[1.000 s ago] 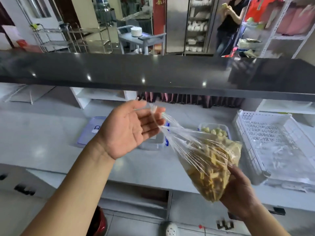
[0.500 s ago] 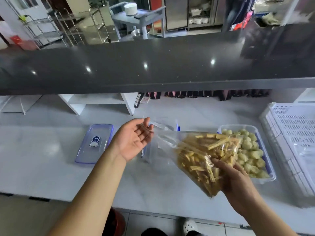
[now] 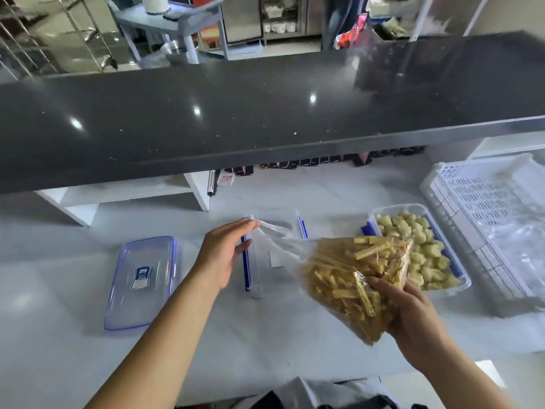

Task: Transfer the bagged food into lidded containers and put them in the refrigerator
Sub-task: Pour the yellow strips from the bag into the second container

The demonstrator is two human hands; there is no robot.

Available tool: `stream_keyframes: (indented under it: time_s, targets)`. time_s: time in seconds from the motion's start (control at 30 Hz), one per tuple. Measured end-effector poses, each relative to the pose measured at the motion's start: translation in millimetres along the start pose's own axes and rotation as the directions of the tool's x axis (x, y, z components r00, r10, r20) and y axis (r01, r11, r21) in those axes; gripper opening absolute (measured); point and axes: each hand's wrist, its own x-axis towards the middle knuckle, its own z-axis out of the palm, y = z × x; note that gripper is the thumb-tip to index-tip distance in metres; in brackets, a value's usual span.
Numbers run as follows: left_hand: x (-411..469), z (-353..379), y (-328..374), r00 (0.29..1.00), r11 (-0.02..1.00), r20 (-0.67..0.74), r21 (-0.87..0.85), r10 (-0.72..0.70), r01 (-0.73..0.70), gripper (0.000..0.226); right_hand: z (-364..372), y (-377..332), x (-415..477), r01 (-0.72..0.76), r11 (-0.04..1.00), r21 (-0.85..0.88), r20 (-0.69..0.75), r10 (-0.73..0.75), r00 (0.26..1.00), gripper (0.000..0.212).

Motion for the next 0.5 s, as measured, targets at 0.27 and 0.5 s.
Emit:
stream_keyframes:
  time_s: [0.27, 0.5]
  targets:
    - [19, -7, -13, 0.974, 0.97, 0.227, -0.241, 0.019, 0.037, 0.034, 20, 9, -6, 0.02, 0.999, 0.03, -0.057, -0.018, 0.998, 0.051]
    - [28, 15, -38, 0.938, 0.958, 0.29, 0.152, 0.19, -0.241, 0.065, 29, 14, -11, 0.025, 0.998, 0.049, -0.099, -0.02, 0.995, 0.051]
